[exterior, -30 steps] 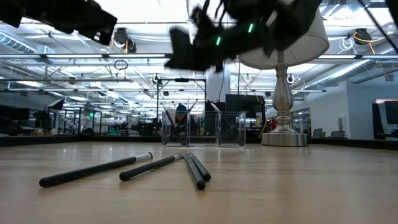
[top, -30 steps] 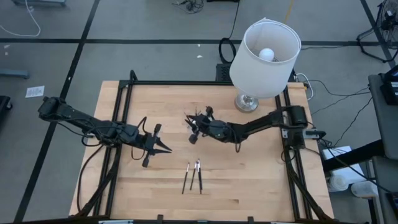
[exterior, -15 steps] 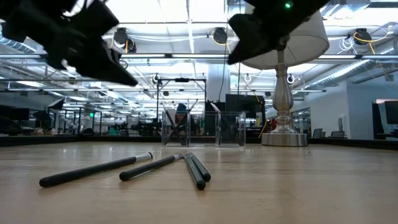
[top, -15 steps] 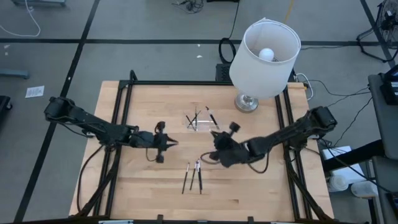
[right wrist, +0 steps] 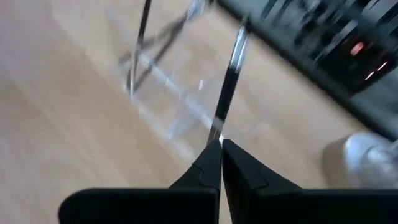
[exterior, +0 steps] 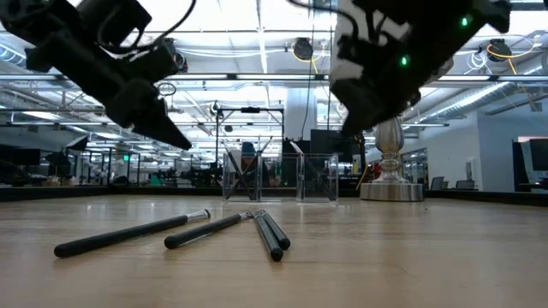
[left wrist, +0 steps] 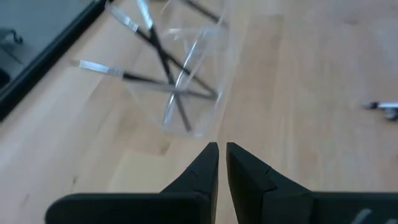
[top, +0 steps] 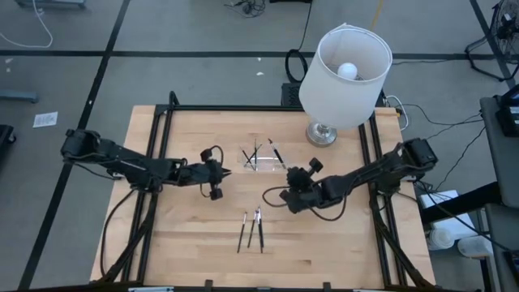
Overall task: Put items in baskets/containers
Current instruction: Adjust the transparent organizer
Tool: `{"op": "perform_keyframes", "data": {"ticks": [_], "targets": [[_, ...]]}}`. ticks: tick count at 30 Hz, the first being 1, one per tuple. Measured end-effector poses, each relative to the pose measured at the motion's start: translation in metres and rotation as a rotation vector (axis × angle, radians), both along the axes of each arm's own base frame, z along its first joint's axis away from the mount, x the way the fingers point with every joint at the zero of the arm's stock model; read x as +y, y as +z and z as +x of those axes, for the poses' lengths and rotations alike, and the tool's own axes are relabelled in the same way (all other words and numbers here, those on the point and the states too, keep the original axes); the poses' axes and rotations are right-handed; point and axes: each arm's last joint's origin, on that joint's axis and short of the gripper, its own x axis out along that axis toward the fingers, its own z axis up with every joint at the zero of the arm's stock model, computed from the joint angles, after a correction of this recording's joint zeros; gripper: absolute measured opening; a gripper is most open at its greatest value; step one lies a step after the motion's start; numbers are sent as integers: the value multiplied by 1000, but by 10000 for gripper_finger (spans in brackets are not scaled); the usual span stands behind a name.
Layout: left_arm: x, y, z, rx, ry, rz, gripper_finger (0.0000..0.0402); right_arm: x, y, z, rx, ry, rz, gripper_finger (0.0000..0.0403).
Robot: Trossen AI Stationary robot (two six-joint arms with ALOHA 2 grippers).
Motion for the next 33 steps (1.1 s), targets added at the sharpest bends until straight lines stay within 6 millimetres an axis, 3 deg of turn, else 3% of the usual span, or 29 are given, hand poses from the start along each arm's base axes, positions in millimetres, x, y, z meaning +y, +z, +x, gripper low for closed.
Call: {"op": "perform_keyframes", "data": {"ticks": [13, 25, 33], "targets": [[8, -3, 0, 16, 43, -42, 42, -12, -33, -19, 80, 21, -21, 0], [16, -4, 0, 5, 103, -72, 42, -33, -59, -28, -206, 94, 64, 0], [17, -5, -1, 25, 106, -71, 42, -35, -62, -31, -215, 90, 63, 0]]}}
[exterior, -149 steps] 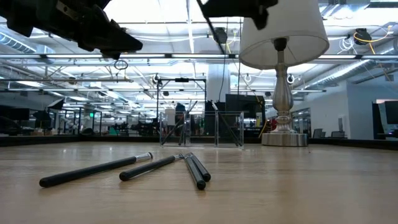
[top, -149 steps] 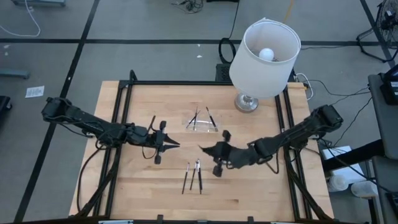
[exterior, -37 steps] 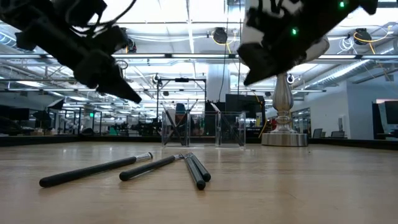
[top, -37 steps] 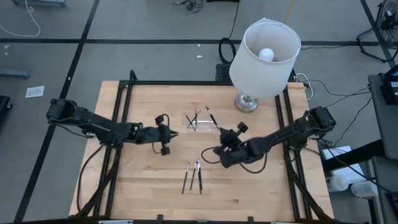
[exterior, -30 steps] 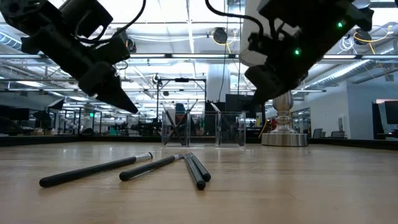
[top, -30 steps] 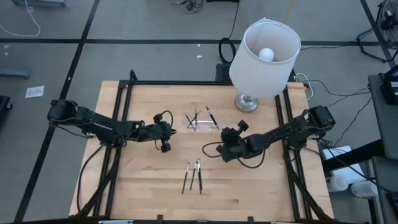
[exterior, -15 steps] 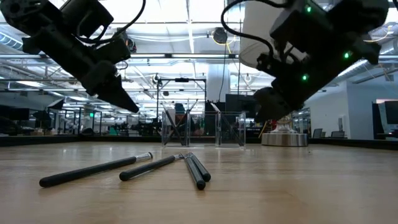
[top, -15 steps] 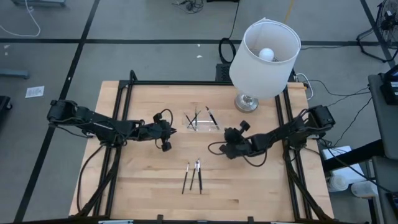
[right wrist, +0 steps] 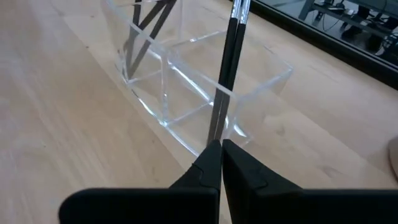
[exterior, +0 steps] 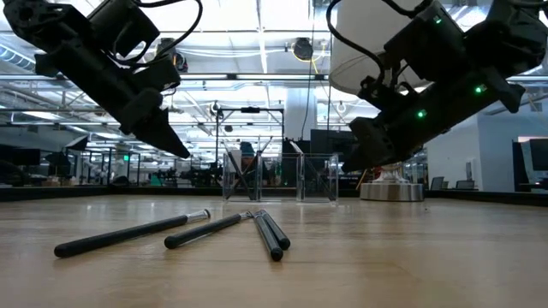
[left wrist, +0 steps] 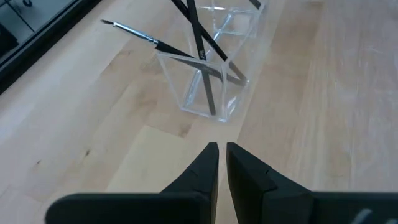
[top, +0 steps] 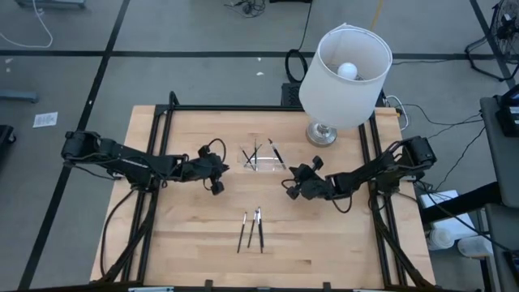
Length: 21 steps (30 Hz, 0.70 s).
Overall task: Put items in baskets/containers
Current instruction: Adjust the transparent organizer
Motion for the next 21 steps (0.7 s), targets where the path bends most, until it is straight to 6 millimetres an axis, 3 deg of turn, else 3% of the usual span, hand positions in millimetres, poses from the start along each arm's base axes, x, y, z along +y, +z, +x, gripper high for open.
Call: {"op": "perform_keyframes", "data": {"ticks": [13, 21], "targets": [[0, -2, 3, -12, 8, -7, 42, -2, 1, -1, -29, -80, -33, 0], [4, -16, 14, -17, 41, 18, 42, -5, -5, -7, 33, -116, -42, 0]]}}
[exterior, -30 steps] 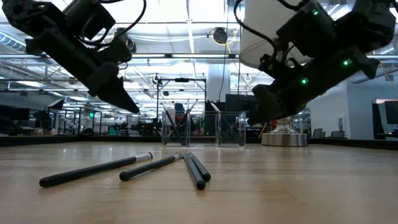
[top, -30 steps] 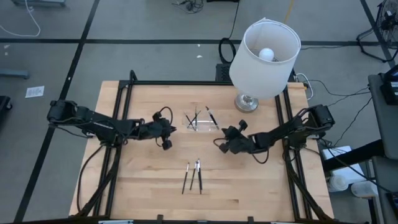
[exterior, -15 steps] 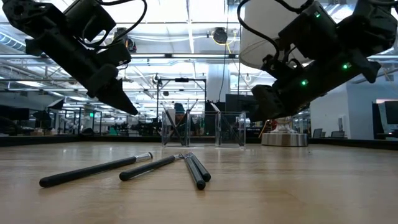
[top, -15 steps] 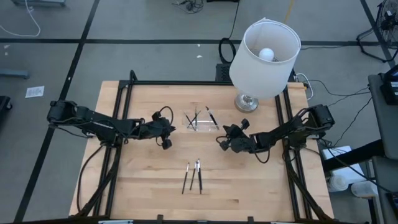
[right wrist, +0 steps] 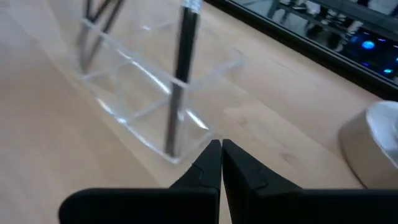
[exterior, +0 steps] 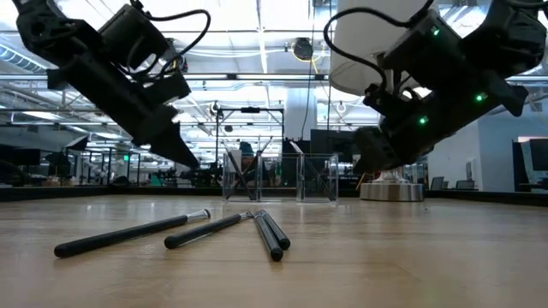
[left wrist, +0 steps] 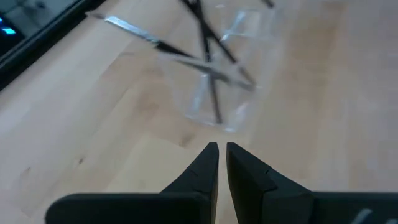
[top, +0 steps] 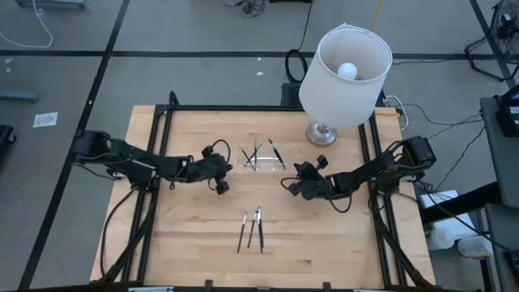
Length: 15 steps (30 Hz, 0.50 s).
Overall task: Put items in baskets/containers
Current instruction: Adjust the transparent organizer
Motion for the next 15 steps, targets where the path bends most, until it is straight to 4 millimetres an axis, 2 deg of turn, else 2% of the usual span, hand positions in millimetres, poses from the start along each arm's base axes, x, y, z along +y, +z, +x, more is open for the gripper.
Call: {"op": "perform_keyframes", "data": {"ticks": [6, 15], "targets": [[10, -7, 2, 8, 113, 34, 42, -11, 0, 0, -33, -82, 14, 0], [23, -6, 4, -36, 169, 15, 42, -24, -1, 10, -78, -2, 134, 0]]}}
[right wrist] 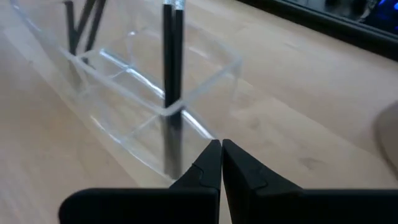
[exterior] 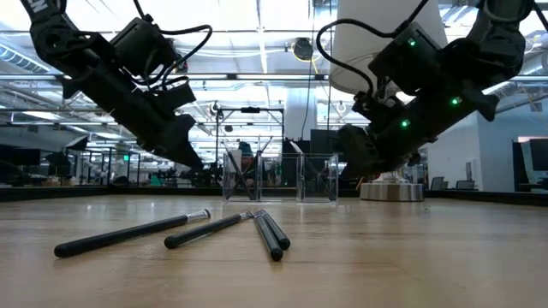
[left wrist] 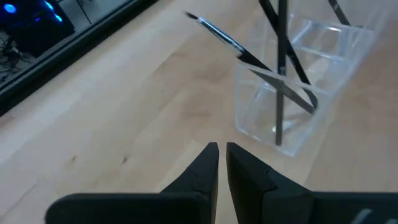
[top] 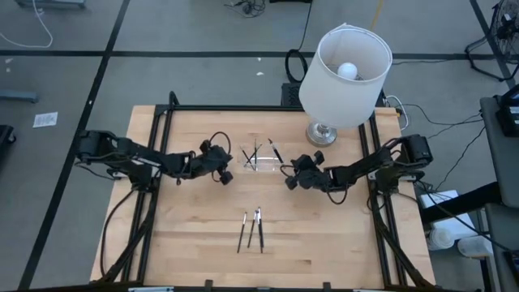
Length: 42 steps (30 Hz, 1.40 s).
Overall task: Put items in baskets/containers
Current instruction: Adjust the transparent organizer
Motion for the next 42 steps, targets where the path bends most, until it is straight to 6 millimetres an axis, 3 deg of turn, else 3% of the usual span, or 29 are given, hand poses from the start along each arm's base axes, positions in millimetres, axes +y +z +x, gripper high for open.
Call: {"op": "perform_keyframes", "data": {"ticks": [42], "targets": [[4, 0, 0, 5, -53, -30, 42, 5, -3, 4, -9, 82, 40, 0]]}}
